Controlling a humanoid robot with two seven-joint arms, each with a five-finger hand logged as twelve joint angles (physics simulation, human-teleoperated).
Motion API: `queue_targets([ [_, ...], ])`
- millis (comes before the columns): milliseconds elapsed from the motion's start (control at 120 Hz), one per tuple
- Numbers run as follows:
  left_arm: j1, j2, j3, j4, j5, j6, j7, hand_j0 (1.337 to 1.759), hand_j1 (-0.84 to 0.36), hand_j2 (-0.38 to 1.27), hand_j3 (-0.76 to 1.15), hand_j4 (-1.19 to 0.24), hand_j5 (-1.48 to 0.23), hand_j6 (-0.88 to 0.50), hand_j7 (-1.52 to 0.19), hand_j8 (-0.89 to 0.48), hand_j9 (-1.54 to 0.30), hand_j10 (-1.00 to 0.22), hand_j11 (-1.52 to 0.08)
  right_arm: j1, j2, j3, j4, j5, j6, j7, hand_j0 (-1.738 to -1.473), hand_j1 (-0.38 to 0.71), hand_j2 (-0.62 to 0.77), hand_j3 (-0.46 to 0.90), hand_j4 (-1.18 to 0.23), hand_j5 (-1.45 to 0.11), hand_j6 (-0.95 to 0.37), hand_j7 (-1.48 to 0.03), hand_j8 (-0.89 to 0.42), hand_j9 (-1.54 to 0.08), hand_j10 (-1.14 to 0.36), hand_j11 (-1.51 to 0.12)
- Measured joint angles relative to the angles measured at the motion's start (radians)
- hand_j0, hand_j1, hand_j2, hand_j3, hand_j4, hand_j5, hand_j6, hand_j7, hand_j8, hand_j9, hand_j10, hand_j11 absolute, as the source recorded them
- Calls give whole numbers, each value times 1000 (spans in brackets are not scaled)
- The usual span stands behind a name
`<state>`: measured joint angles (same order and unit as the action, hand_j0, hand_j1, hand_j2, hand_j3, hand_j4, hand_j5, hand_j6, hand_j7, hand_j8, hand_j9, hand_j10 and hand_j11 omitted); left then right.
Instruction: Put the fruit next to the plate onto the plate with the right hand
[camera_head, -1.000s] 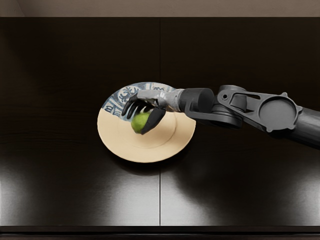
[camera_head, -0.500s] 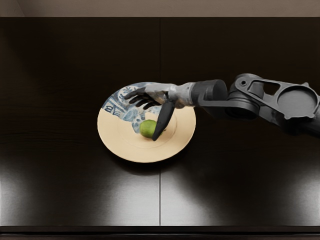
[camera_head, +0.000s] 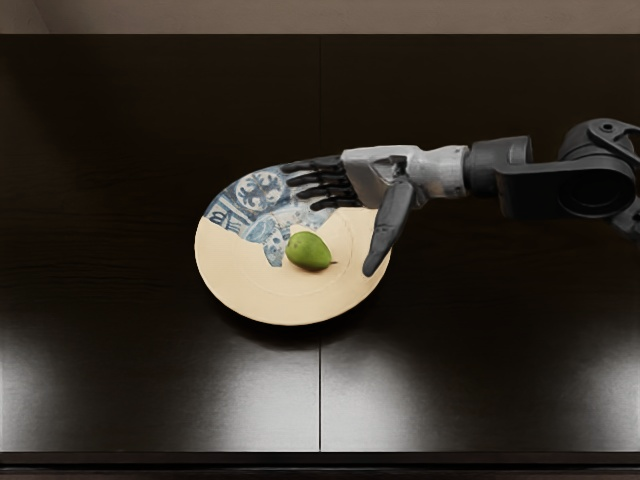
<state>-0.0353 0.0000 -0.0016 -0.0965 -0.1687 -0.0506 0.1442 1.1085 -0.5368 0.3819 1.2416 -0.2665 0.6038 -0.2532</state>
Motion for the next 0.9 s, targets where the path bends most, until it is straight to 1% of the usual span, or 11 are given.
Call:
queue_targets([
  [117,0,0,0,0,0,0,0,1658,325,4,0,-21,-27,-21,-27,-21,-27,-21,-26,-26,-60,26,1,58,5,0,-1658,-342,0,0,-7,-8,-7,-8,-7,-8,-7,-8],
  [317,0,0,0,0,0,0,0,1658,325,4,0,-21,-27,-21,-27,-21,-27,-21,-27,-56,-194,36,1,155,7,0,-1658,-347,1,0,-3,-3,-3,-3,-2,-3,-2,-3],
  [492,0,0,0,0,0,0,0,1658,325,4,0,-21,-27,-21,-27,-21,-27,-21,-27,-76,-276,37,-2,206,7,-1,-1658,-349,1,0,-1,-1,-1,-1,-1,-1,-1,-1],
  [617,0,0,0,0,0,0,0,1658,325,4,0,-21,-27,-21,-27,-21,-27,-21,-27,-89,-305,36,-7,227,7,-1,-1658,-349,1,0,0,-1,0,-1,0,-1,0,-1],
  [900,0,0,0,0,0,0,0,1658,325,4,0,-21,-27,-21,-27,-21,-27,-21,-27,-115,-329,36,-8,240,7,0,-1658,-349,1,0,0,0,0,0,0,0,0,0],
])
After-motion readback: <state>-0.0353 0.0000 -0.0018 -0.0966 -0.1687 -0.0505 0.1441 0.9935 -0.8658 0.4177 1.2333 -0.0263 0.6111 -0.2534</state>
